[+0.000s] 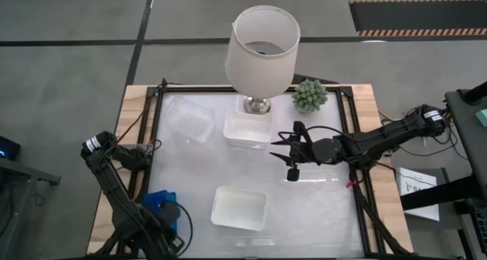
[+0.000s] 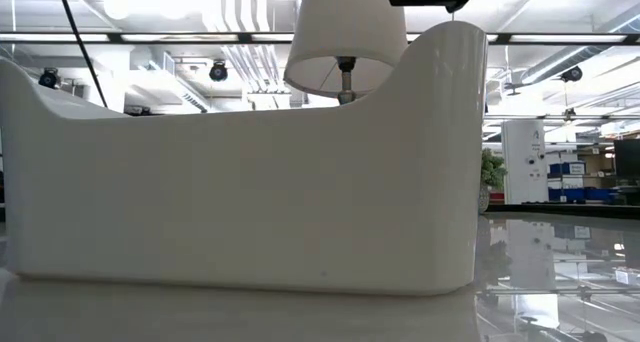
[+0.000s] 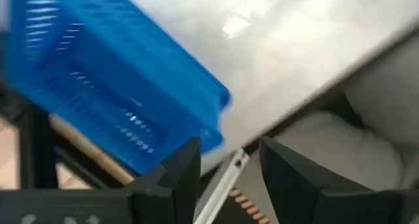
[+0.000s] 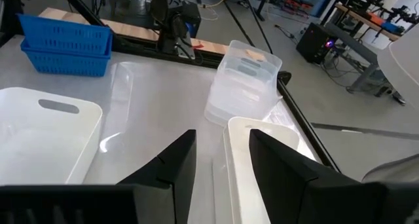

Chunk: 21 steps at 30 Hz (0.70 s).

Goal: Stack baskets by color
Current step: Stack the blue bin into the lower left blue bin

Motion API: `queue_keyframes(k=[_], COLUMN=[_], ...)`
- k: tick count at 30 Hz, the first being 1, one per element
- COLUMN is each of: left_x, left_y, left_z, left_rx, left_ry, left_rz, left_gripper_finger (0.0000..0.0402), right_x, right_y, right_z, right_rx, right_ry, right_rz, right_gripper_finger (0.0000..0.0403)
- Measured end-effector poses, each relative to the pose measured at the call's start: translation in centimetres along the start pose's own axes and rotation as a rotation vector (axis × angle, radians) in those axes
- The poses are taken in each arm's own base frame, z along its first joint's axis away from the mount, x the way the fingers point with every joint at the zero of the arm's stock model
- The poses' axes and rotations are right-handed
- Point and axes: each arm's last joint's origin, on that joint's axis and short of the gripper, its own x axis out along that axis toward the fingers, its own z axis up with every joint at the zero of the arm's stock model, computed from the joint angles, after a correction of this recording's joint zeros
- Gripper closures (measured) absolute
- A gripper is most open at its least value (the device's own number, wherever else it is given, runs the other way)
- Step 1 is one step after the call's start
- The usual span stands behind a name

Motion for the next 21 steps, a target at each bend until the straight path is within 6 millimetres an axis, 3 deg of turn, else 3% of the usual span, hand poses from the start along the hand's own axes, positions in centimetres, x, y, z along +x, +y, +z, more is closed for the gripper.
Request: queue_keyframes(k=[8, 13, 21], left_x=[0.4, 1.4, 3.9], left_y=[0.8, 1.4, 2.2], left_z=[-1.2, -0.6, -0.4], left_rx=[0.096, 0.121, 0.126], left_ry=[-0.102, -0.288, -0.291], left_rz=[0.044, 0.089, 0.160], left_gripper_finger=[0.0282, 0.0314, 0.0361], right_x=[0.0, 0.0, 0.1], right_y=[0.0, 0.0, 0.1], right_z=[0.0, -0.2, -0.4], right_rx=[0.009, 0.025, 0.041], right_ry=[0.002, 0.007, 0.012], right_rz=[0.000, 0.001, 0.002], right_gripper_finger=[0.0268, 0.0268, 0.0268])
